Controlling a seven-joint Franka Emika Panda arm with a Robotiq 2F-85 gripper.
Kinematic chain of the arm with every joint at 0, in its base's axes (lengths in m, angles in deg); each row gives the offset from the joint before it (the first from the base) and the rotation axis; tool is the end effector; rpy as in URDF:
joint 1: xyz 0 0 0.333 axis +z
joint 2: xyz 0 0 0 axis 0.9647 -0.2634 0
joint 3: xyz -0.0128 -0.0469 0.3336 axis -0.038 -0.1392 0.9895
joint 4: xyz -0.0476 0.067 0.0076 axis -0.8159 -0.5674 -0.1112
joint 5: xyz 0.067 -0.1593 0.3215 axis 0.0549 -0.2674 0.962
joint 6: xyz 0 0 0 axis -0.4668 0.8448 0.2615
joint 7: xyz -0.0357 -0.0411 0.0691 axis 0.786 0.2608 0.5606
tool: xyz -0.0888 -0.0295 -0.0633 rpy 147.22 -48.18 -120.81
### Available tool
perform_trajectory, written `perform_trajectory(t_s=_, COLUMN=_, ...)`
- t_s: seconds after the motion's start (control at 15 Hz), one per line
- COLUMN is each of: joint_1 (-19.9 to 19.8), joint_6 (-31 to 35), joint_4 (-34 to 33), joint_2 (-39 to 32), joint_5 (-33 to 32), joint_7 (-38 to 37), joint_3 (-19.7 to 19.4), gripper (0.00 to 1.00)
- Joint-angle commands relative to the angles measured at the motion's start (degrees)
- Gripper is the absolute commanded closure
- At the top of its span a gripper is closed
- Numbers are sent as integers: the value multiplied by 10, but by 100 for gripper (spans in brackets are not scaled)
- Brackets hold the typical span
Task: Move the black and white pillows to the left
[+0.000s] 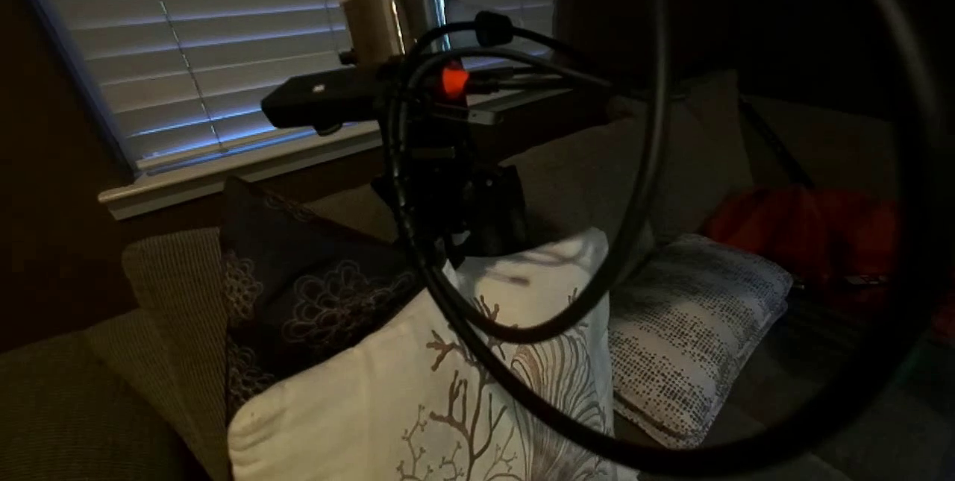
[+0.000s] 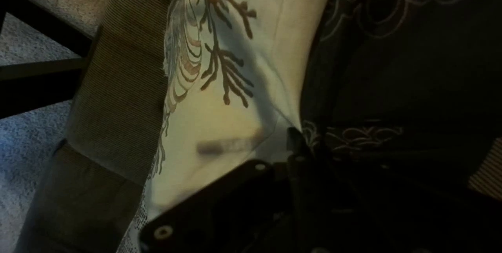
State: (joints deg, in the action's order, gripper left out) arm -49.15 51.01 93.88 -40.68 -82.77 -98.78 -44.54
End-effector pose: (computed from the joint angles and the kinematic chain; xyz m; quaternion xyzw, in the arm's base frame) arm 0.5852 0.3427 0.3640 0.8616 -0.5035 -0.0517 0.0385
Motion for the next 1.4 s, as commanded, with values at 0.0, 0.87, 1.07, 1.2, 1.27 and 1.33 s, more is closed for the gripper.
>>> perform_trajectory(t_s=0.0, joint_1=-6, joint_6=-24, joint_4=-40, joint_2=6, joint_5=-3, joint_7=-21, joint_3=0, gripper=99)
perform_trajectory(t_s=0.87, joint_1=-38, joint_6=-46, joint_4=-153, joint_2=-93, joint_5=7, joint_7=57, joint_3=2, gripper=99)
perform_trajectory(t_s=1.07, joint_1=-41, joint_6=-67, joint_4=-205, joint_2=-134, joint_5=17, joint_7=112, joint_3=9, gripper=99)
perform_trajectory(t_s=1.2, joint_1=-41, joint_6=-83, joint_4=-231, joint_2=-153, joint_5=21, joint_7=136, joint_3=9, gripper=99)
perform_trajectory(t_s=1.27, joint_1=-41, joint_6=-93, joint_4=-246, joint_2=-164, joint_5=23, joint_7=146, joint_3=9, gripper=99)
perform_trajectory(t_s=1.33, joint_1=-41, joint_6=-104, joint_4=-262, joint_2=-174, joint_5=24, joint_7=155, joint_3=9, gripper=99)
